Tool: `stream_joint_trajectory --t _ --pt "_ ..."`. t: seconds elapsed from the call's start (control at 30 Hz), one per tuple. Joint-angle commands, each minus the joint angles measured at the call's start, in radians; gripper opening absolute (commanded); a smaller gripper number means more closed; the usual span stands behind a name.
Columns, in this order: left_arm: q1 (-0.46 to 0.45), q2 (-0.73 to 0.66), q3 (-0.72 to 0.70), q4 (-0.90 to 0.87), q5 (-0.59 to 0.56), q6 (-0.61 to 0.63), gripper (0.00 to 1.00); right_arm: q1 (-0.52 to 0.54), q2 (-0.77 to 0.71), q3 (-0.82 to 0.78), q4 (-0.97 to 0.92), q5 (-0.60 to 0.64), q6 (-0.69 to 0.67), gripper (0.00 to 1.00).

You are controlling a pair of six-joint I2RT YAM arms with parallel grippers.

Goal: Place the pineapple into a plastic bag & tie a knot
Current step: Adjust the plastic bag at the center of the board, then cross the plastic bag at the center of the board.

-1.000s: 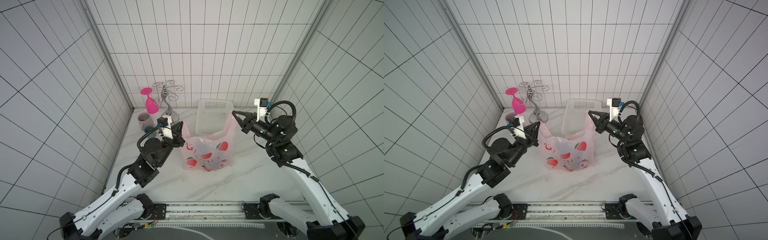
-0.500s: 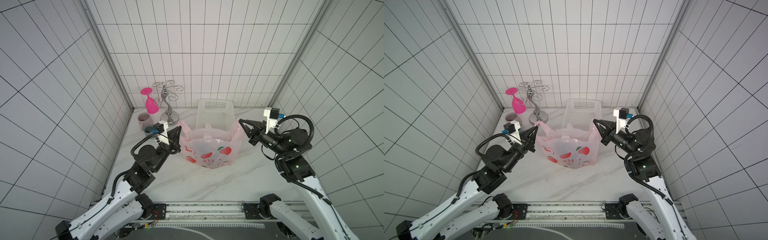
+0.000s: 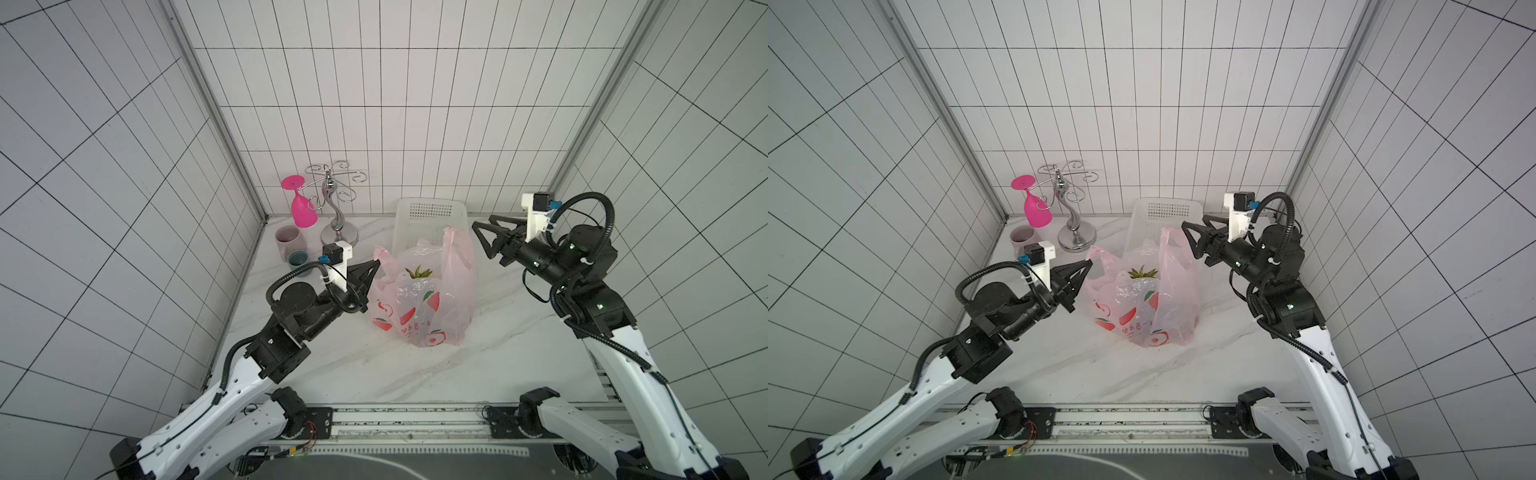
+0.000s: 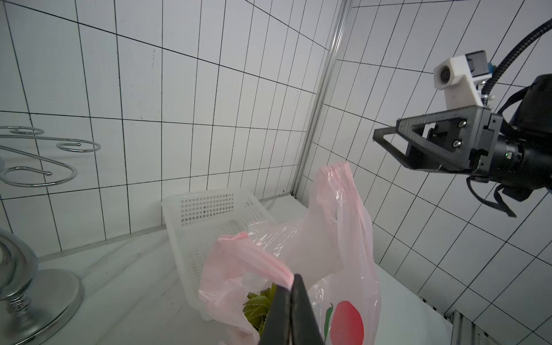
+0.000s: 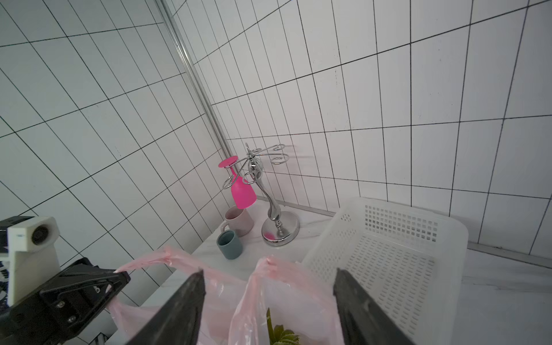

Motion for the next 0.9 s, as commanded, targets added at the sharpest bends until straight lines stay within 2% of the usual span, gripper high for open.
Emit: stream_joint_trajectory --t 0.0,0.07,0.13,0.2,0.33,0.47,0.63,0.73,0.87 --pt "-0.005 0.007 0.031 -0.019 0.043 0.002 0.00 0.006 0.033 0.137 -0.003 -0.136 0.069 0.62" --pt "-0.005 0.021 0.019 -0.013 0.050 -0.004 0.00 0.053 0.066 0.113 0.045 -0.237 0.136 0.58" --pt "-0.005 0.030 0.007 -0.003 0.055 -0.012 0.00 0.136 0.090 0.103 0.040 -0.238 0.105 0.57" --pt "-0.006 0.034 -0.002 0.005 0.058 -0.017 0.00 0.222 0.108 0.108 -0.024 -0.155 0.011 0.59" --pt "-0.005 0.035 -0.009 0.010 0.055 -0.020 0.00 0.300 0.157 0.083 -0.081 -0.080 -0.116 0.62" --pt "-0.005 0.036 -0.016 0.010 0.060 -0.018 0.00 0.392 0.205 0.041 -0.066 0.107 -0.232 0.63" --pt "-0.005 0.031 -0.022 0.002 0.067 -0.021 0.00 0.443 0.266 0.017 0.000 0.162 -0.293 0.61" --pt "-0.005 0.025 -0.022 -0.019 0.066 -0.008 0.00 0.448 0.291 0.026 0.024 0.172 -0.294 0.63" --pt "-0.005 0.015 -0.045 -0.030 0.042 0.014 0.00 0.447 0.327 0.097 0.050 0.080 -0.208 0.70"
